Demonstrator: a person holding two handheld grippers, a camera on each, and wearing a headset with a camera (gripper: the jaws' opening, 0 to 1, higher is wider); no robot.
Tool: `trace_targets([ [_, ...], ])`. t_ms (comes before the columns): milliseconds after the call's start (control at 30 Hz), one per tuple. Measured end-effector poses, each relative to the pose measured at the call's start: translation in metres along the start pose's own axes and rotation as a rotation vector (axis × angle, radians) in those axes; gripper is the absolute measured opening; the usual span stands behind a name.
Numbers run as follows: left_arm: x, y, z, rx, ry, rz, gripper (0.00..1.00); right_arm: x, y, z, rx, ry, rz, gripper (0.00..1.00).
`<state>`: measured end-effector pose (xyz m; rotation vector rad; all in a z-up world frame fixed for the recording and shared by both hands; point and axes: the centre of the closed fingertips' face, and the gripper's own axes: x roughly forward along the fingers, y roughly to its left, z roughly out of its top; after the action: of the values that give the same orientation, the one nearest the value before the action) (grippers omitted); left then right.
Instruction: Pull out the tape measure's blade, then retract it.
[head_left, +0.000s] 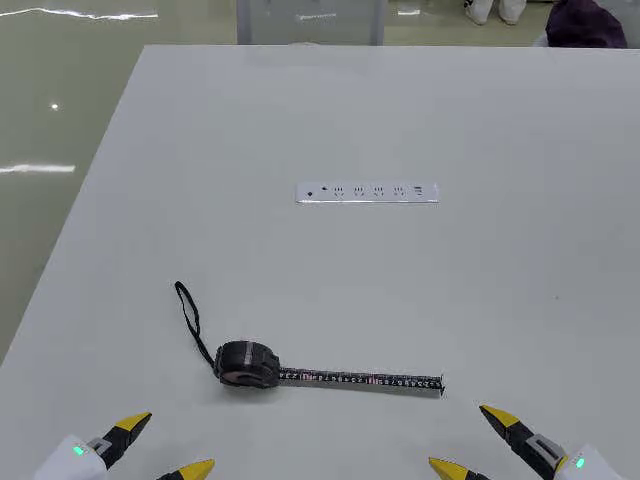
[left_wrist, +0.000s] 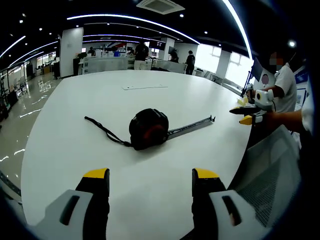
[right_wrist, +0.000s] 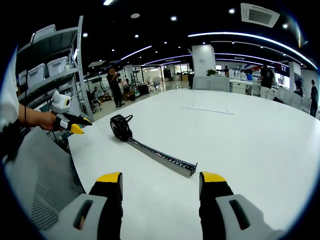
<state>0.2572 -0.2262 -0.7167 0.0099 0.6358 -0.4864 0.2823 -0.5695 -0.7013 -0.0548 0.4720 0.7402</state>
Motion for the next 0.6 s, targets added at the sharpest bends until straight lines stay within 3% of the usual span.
trace_targets([
  [600,0.013,-0.006,0.005,-0.018,0.032,0.025,0.67,0.008,0.002,0.002,0.007,-0.002,0.018,0.61],
])
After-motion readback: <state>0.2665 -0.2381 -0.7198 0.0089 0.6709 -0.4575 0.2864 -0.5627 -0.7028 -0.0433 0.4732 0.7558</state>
